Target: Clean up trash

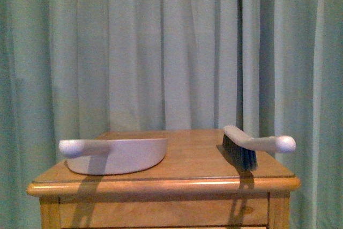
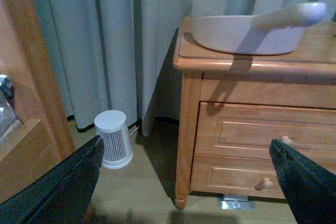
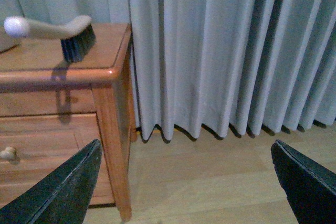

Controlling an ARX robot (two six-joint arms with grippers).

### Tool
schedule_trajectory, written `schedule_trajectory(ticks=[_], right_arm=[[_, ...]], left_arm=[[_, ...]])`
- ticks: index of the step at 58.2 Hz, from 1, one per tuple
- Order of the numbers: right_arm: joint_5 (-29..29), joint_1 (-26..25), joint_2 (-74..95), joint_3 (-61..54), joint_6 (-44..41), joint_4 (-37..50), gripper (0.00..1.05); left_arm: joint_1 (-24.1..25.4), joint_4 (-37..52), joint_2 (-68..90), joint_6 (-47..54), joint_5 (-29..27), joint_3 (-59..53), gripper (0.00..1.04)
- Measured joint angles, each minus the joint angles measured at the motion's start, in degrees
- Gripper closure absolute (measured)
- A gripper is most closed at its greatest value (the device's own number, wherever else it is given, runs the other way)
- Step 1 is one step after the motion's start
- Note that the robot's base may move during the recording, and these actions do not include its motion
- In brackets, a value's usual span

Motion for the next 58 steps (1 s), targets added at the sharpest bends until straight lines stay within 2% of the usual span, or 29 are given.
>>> schedule_trajectory(ticks=[29, 30, 32, 38, 42, 58], right_arm=[[0.0, 0.0, 0.0, 0.0, 0.0, 0.0, 0.07], [0.0, 0.0, 0.0, 0.0, 0.0, 0.0, 0.07], [0.0, 0.0, 0.0, 0.0, 0.0, 0.0, 0.07], [0.0, 0.0, 0.0, 0.0, 0.0, 0.0, 0.07], [0.0, 0.0, 0.0, 0.0, 0.0, 0.0, 0.07], [0.0, 0.0, 0.0, 0.0, 0.0, 0.0, 0.07]], left_arm=[[0.4, -1.2, 0.6, -0.9, 1.0, 0.3, 0.08], [1.1, -3.8, 1.8, -3.0, 4.0, 1.3, 0.08], [2.1, -6.7, 5.8, -5.9, 6.0, 3.0, 0.08], [1.9, -4.5, 19.8, -8.2, 4.5, 8.5, 0.08], [-0.4, -4.8, 28.8, -7.2, 1.6, 15.0, 0.08], [-16.9, -11.3, 60.7, -1.7, -7.8, 46.4, 0.08]])
